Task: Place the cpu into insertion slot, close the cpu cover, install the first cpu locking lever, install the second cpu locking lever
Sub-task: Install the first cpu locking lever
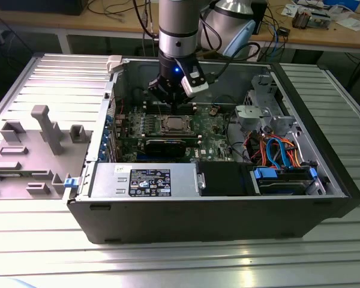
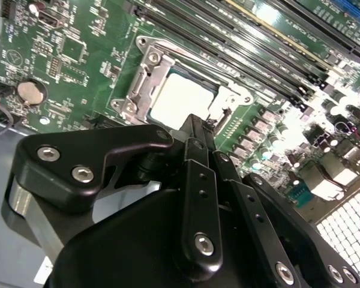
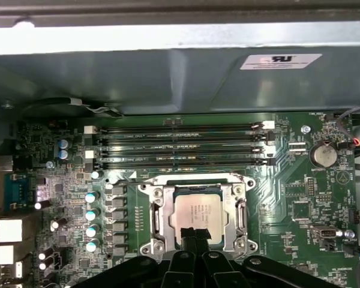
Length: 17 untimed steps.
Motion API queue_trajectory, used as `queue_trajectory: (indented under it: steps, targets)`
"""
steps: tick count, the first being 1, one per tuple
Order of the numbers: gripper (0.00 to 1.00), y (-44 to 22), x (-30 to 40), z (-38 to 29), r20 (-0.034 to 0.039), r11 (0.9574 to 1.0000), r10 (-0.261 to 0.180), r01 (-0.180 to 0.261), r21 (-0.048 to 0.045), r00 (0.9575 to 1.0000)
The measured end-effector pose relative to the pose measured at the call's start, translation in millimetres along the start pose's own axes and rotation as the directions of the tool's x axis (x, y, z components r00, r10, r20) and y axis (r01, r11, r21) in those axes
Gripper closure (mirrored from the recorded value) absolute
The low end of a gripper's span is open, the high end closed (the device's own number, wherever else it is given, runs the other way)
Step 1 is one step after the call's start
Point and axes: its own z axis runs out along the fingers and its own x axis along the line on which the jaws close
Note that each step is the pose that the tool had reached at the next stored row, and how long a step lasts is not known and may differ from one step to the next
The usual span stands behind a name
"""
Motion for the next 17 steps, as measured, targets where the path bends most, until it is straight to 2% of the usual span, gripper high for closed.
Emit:
queue_trajectory:
  steps: [4,17]
  targets:
    - [0.89,-0.1,4.5,0.0,0.0000,1.0000,0.000,0.000,0.0000,1.0000]
    - [0.89,-0.1,4.7,0.0,0.0000,1.0000,0.000,0.000,0.0000,1.0000]
